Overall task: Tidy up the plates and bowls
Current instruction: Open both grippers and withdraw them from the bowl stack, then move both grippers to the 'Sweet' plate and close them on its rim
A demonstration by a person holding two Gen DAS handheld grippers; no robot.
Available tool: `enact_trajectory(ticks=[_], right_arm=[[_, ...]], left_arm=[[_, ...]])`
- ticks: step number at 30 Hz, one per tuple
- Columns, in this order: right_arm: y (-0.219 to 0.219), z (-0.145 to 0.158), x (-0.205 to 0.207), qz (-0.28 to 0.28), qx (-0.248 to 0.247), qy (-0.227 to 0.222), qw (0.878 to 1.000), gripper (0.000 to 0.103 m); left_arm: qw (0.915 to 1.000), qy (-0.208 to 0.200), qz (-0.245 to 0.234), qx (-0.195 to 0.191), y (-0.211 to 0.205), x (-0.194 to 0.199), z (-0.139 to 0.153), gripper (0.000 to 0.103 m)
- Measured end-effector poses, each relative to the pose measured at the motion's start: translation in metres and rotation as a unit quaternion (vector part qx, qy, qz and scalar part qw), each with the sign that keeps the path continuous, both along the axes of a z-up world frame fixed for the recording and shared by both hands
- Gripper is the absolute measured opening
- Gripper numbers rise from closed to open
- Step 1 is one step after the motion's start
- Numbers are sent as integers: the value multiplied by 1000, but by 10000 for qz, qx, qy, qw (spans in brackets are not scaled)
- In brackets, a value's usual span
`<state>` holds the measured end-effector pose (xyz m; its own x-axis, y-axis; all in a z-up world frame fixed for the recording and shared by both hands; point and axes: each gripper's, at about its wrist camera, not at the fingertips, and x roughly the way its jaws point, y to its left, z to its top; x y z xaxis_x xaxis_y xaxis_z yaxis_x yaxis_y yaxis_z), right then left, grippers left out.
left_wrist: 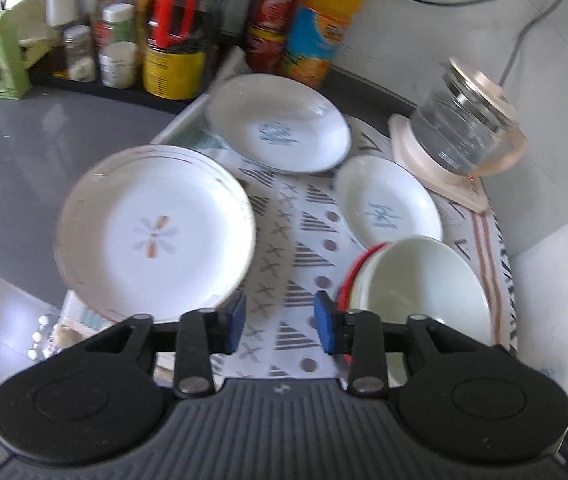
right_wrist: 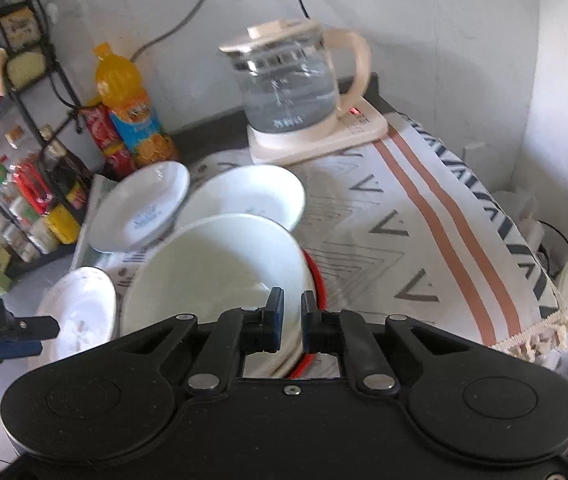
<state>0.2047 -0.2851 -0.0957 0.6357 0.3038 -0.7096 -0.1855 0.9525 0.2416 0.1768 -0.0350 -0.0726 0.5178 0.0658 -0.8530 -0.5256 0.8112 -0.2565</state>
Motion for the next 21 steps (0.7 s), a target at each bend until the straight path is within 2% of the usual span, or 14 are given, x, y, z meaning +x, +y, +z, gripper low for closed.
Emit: enact_trajectory(ticks=[2,6,10,15,21], right_arm=[[4,7,-4,135,42,-59,9999,19],[16,19,-8,436,182,-151,9988,46],[33,26,-8,701,218,-190,9971,50],[57,33,-9,1160,283,-296,9924,70],[88,34,-12,1580,247,-281,9867,84]], left_arm=[[9999,-5,108,66,7,-6,2,44],[9994,-2,282,182,18,-15,8,50],[9991,52,382,195,26,-21,11,53],[9982,125,505,298,38,-25,9,62],[9975,237,599,279,53,-33,7,73]])
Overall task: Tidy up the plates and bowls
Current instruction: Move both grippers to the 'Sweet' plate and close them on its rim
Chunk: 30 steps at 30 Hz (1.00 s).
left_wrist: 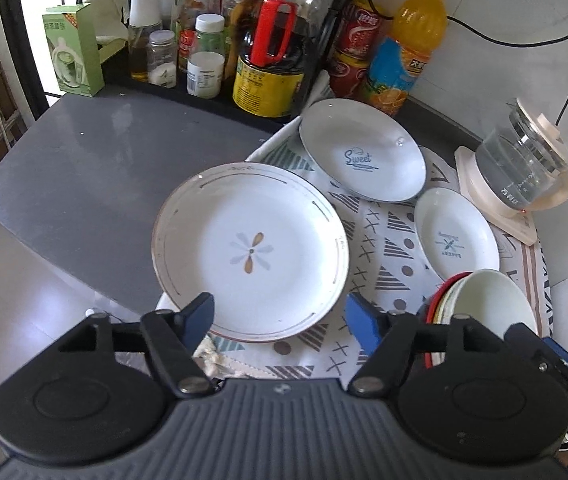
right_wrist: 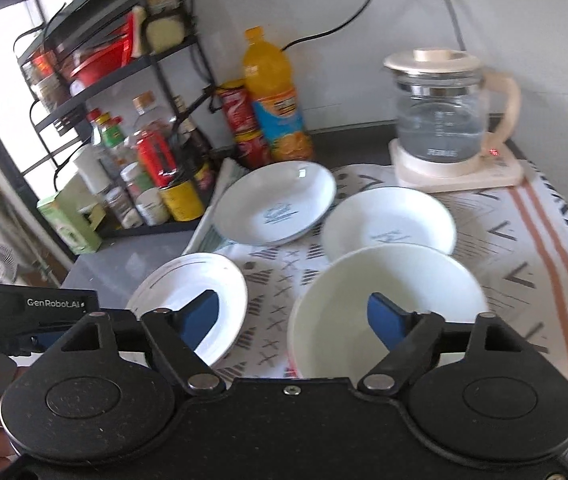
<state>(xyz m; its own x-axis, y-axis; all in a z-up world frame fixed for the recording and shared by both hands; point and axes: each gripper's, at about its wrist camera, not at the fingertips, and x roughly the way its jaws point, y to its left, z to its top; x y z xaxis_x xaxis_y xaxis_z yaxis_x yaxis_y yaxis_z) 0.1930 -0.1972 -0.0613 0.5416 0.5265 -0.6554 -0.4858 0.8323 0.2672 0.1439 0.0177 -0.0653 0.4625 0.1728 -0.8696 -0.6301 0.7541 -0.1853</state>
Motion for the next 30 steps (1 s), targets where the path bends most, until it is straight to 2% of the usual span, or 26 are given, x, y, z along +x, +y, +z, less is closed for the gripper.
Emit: enact_trajectory(ticks=[4,7,10,17,30], right_arm=[[20,-1,0,111,-185,-81,9997,94],[31,0,1,227,-236,-104,9994,96],[40,0,6,267,-273,-166,9991,102],[64,-4,32,177,-401,-112,9990,103],[84,-2,88,-378,-498,-168,9979,102]], left_arm=[[9999,98,97,-17,13,-1,-6,74],[9998,130,167,-18,21,1,-8,77],[9998,82,167,-44,27,5,-9,82],[9995,174,267,-88,50,27,-15,83],[9991,-222,197,-316,89,93,-12,83]])
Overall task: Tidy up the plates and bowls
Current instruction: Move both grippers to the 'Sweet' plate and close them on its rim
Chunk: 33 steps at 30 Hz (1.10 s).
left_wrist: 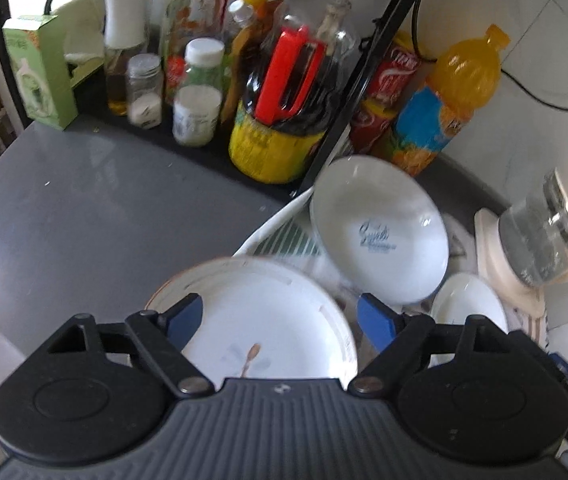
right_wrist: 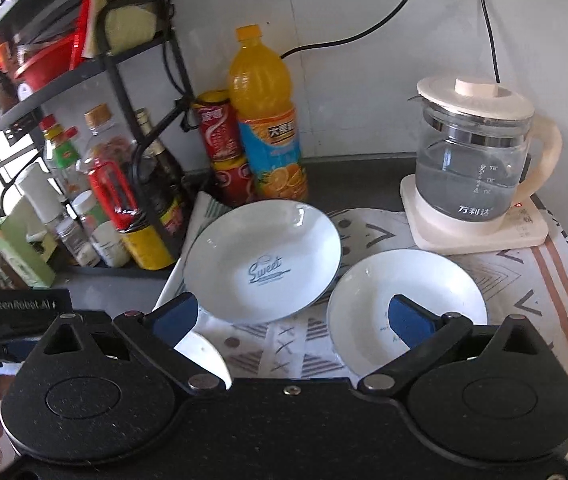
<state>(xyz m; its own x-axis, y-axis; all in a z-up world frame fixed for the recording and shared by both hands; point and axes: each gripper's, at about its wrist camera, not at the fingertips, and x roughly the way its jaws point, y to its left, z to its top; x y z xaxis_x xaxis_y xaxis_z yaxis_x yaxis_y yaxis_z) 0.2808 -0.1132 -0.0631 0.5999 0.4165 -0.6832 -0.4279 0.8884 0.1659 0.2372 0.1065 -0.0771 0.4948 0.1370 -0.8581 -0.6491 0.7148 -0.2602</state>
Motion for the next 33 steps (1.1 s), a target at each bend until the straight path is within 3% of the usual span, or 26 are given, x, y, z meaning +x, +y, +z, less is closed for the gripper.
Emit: enact_trajectory(ticks=[10,19,28,33], right_arm=[[13,-11,39,-339,-14,296,9990,99],[35,-28,71,-453,136,605,9971,82],[39,-61,120,-865,372,1216,9881,57],[34,-86,144,-1092,467,1632,9794,37]], left_arm=[[9994,-129,-144,-303,18,43,-9,83],[9982,-162,-229,-522,42,74,-33,79],[9942,-21,-262,-1047,60,109,-76,49],[9912,95,-178,-1311,60,118,-97,34]])
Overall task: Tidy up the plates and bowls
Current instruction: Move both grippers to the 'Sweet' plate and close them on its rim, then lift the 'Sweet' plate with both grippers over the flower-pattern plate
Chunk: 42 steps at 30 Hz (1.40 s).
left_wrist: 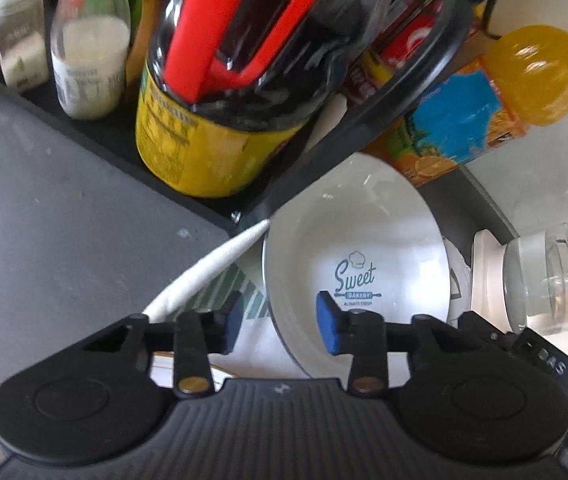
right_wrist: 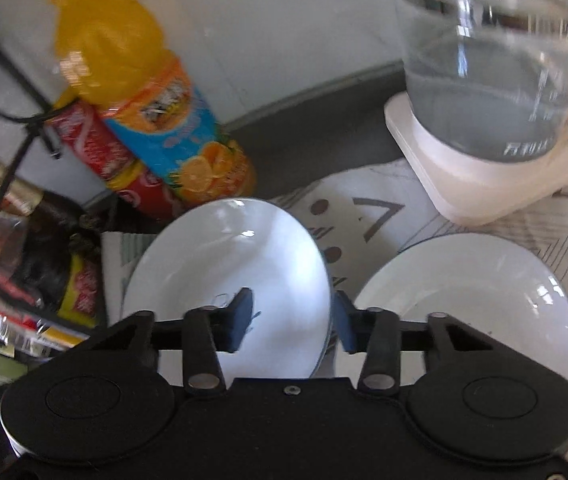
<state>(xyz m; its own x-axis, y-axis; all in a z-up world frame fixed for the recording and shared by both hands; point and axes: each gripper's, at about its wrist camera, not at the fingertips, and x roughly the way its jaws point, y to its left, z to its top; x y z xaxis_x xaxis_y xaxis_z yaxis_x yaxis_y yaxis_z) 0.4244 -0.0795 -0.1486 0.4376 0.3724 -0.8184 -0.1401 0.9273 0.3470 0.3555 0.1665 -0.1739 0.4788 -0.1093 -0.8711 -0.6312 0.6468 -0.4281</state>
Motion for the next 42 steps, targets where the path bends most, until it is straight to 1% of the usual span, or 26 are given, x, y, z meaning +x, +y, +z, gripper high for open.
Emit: enact_trajectory(ticks=[3,7,8,9,13,16,20,22,23,24,26,28,31,36,39,42], right_arm=[[-5,-14,11,-109,140,211,9996,36],[-5,-23,17,-115,206,269,9994,35],[-5,-24,19,-109,229,291,9993,33],[-5,-27,21,-106,247,328,9991,29],[-5,-39,30,-149,260,516,9982,24],[-5,-47,33,-215,333,643,9971,19],[-2,-47,32,-143,238,535,9982,18],[-3,-48,33,-138,289,561,9979,18],[-4,-49,34,-143,326,579,9977,16],[-5,-50,36,-145,325,591,9976,12],[-7,-50,37,-119,329,600,9976,12],[-8,-50,37,-123,322,599,9976,11],[-5,-46,30,-149,152,484,9986,11],[-14,-31,15,-100,393,335,9986,5],[-20,-20,8,-19,518,207,9984,5],[-21,-13,3,41,440,130,9989,5]], left_arm=[[10000,75,59,-15,-1,2,-10,29],[9998,155,110,-100,-2,3,-22,24],[9997,173,118,-113,-2,3,-25,22],[9996,189,136,-135,-2,3,-27,21],[9995,156,171,-194,-3,4,-34,20],[9994,173,165,-238,-5,7,-38,19],[9993,139,166,-309,-4,10,-43,18],[9992,82,198,-351,-4,11,-46,16],[9992,55,198,-339,-4,12,-46,15],[9993,34,197,-327,-4,12,-46,14],[9991,-2,220,-365,-4,14,-48,12],[9987,9,273,-439,-4,16,-50,12],[9986,-17,243,-479,-4,16,-48,11],[9989,-255,219,-329,-5,8,-30,11],[9993,-238,150,-250,-9,3,-22,11],[9995,-219,120,-173,-15,-1,-16,11]])
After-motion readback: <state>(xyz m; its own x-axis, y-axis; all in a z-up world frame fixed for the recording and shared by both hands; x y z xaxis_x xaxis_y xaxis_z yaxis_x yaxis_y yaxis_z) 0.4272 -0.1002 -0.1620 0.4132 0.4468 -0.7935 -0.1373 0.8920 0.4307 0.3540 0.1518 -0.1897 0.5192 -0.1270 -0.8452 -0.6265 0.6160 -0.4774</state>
